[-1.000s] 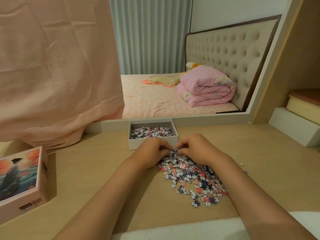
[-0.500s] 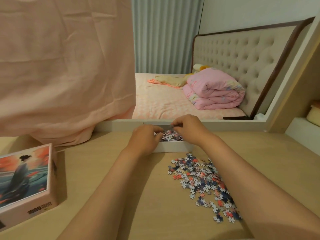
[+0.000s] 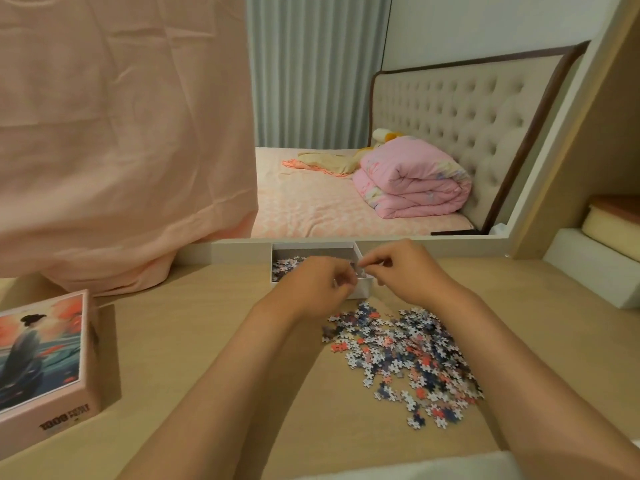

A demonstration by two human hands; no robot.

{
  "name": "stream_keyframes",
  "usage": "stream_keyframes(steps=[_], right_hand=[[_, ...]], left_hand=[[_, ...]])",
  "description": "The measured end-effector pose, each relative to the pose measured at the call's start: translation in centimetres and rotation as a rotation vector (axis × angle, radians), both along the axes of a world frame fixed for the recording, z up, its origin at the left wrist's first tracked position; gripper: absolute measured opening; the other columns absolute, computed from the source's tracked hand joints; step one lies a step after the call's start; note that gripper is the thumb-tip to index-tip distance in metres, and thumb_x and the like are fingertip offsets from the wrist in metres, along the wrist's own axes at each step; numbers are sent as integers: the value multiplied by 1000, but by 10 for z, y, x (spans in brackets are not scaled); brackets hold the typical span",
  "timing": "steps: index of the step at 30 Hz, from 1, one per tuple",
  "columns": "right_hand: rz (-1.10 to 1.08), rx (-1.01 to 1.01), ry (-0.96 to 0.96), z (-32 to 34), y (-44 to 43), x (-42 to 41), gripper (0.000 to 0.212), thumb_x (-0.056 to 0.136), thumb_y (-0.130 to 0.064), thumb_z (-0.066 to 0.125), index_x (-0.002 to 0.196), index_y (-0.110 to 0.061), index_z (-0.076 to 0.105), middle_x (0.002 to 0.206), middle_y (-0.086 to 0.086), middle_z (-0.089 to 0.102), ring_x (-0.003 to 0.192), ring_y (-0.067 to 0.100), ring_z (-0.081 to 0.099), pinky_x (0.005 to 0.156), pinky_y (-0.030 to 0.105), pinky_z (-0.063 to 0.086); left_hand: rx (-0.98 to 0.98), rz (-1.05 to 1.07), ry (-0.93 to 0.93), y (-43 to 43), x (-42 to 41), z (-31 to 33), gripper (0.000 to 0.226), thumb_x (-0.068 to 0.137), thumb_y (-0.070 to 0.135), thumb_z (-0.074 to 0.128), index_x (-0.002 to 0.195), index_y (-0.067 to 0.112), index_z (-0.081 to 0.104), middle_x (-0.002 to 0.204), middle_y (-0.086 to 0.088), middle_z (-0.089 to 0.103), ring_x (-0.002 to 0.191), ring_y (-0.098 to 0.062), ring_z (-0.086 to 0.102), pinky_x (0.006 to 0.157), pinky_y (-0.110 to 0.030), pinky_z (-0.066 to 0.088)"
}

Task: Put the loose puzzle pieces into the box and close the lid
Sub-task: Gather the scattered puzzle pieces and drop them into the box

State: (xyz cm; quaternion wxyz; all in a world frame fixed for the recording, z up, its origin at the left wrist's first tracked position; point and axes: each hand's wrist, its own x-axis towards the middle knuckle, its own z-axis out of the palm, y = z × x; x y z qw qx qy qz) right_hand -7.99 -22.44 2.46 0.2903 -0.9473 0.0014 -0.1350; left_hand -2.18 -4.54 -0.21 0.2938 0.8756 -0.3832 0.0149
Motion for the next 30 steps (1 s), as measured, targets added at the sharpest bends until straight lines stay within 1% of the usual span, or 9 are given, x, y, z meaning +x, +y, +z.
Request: stream_keyframes(steps=[3, 5, 9, 12, 14, 16, 19, 24, 30], right_hand=[[19, -24, 155, -8, -12, -20, 18, 93, -18, 65, 98, -30, 78, 71, -16, 68, 66, -2, 62, 64, 17, 49], [50, -79, 275, -14, -18, -29, 20, 94, -20, 63, 99, -34, 78, 87, -15, 72, 79, 0, 65, 76, 25, 54], [110, -97, 368, -14, -29, -40, 18, 89, -31, 70, 101, -44, 74, 108, -19, 70, 90, -6, 61, 84, 25, 51], [40, -253, 510, -12, -33, -44, 67, 73, -52, 80, 134, -44, 55, 142, -10, 46, 132, 12, 42, 108, 40, 40], [23, -359, 597, -14, -28, -45, 86, 69, -59, 80, 145, -44, 43, 149, -5, 34, 142, 21, 25, 115, 50, 31], [34, -344, 590, -19, -24, -42, 83, 71, -58, 79, 145, -41, 44, 148, -3, 36, 142, 23, 28, 114, 50, 32], [52, -258, 521, -24, -22, -38, 62, 80, -48, 76, 137, -36, 56, 141, -5, 51, 131, 21, 47, 108, 41, 40], [86, -176, 381, -32, -13, -34, 24, 91, -31, 70, 114, -34, 74, 98, -9, 67, 92, 14, 61, 74, 25, 46], [72, -99, 409, -34, -7, -30, 27, 84, -47, 68, 109, -44, 73, 98, -10, 72, 88, 13, 66, 83, 36, 56]], left_hand=[[191, -79, 10, -14, -11, -8, 36, 88, 37, 62, 123, 27, 64, 116, 9, 62, 98, -10, 61, 88, -35, 53], [311, -125, 15, -19, -15, -15, 52, 84, 49, 63, 133, 31, 57, 126, 10, 52, 106, -13, 58, 93, -38, 50], [414, -158, -8, -24, -23, -25, 67, 83, 57, 63, 143, 33, 45, 139, 10, 41, 124, -14, 44, 106, -37, 38], [388, -166, 0, -25, -23, -26, 60, 84, 53, 65, 138, 31, 52, 132, 10, 44, 120, -13, 47, 104, -34, 40], [372, -168, 2, -26, -23, -25, 54, 84, 49, 68, 134, 29, 58, 124, 10, 47, 112, -12, 51, 100, -33, 43], [364, -169, -8, -26, -23, -25, 48, 85, 45, 69, 129, 27, 62, 120, 9, 49, 107, -12, 53, 97, -33, 45], [342, -169, -41, -26, -22, -22, 33, 89, 32, 66, 121, 26, 68, 114, 5, 55, 102, -15, 57, 93, -34, 49], [269, -142, -83, -24, -19, -21, 26, 90, 20, 66, 114, 27, 72, 108, 6, 67, 92, -10, 57, 87, -25, 47], [172, -123, -20, -20, -14, -24, 21, 87, 20, 70, 106, 29, 74, 104, 9, 69, 84, -5, 56, 83, -22, 48]])
